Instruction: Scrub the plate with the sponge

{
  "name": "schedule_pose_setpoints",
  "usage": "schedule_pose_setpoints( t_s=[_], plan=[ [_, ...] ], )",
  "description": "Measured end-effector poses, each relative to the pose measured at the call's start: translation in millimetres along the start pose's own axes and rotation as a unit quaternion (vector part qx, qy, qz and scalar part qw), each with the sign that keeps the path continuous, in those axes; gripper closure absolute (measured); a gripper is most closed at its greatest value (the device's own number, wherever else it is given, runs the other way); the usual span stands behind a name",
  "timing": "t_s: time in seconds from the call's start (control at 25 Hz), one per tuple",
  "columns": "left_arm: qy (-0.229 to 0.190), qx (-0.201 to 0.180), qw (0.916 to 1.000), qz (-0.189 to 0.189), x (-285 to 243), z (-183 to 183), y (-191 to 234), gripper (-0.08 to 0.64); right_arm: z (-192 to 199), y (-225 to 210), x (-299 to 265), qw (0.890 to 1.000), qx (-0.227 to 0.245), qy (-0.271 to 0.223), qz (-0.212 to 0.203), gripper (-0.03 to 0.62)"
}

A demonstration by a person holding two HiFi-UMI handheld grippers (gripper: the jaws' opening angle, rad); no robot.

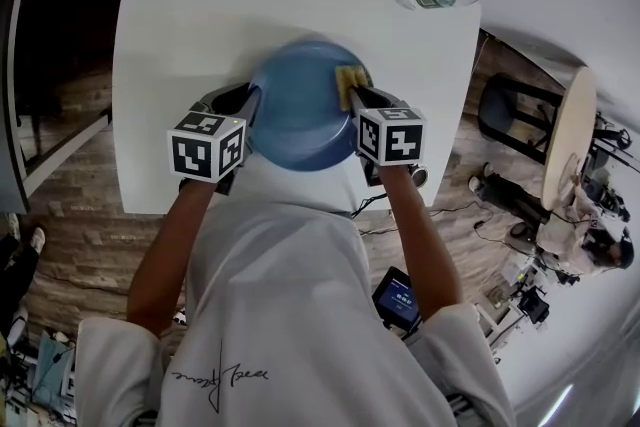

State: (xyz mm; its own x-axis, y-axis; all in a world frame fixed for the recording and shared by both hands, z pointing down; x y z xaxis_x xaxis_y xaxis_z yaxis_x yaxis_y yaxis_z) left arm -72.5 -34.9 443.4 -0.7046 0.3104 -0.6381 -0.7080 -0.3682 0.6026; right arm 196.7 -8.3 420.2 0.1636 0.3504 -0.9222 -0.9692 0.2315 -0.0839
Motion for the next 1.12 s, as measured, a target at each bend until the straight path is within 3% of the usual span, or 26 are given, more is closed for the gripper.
schedule_pose_setpoints(
  t_s=[1.12],
  plan=[
    [0.000,-0.005,1.0000,-0.006,-2,-1,-3,0.517,-19,6,-10,1.000,0.015,0.003,-0.007,0.560]
  ],
)
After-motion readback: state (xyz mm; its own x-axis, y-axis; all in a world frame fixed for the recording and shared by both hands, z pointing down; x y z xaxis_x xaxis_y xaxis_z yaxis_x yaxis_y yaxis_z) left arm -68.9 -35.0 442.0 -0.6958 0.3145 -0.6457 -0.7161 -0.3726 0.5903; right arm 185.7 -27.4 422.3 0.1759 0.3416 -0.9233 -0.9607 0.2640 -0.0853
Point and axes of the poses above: the fingertips, and each gripper's own axes: x backward along the fingers, y to its left, z out of its underside, the point moved 10 cm from there along x, backward along the fingers, and after that the axes turned 4 degrees about x, right-handed, at the moved point
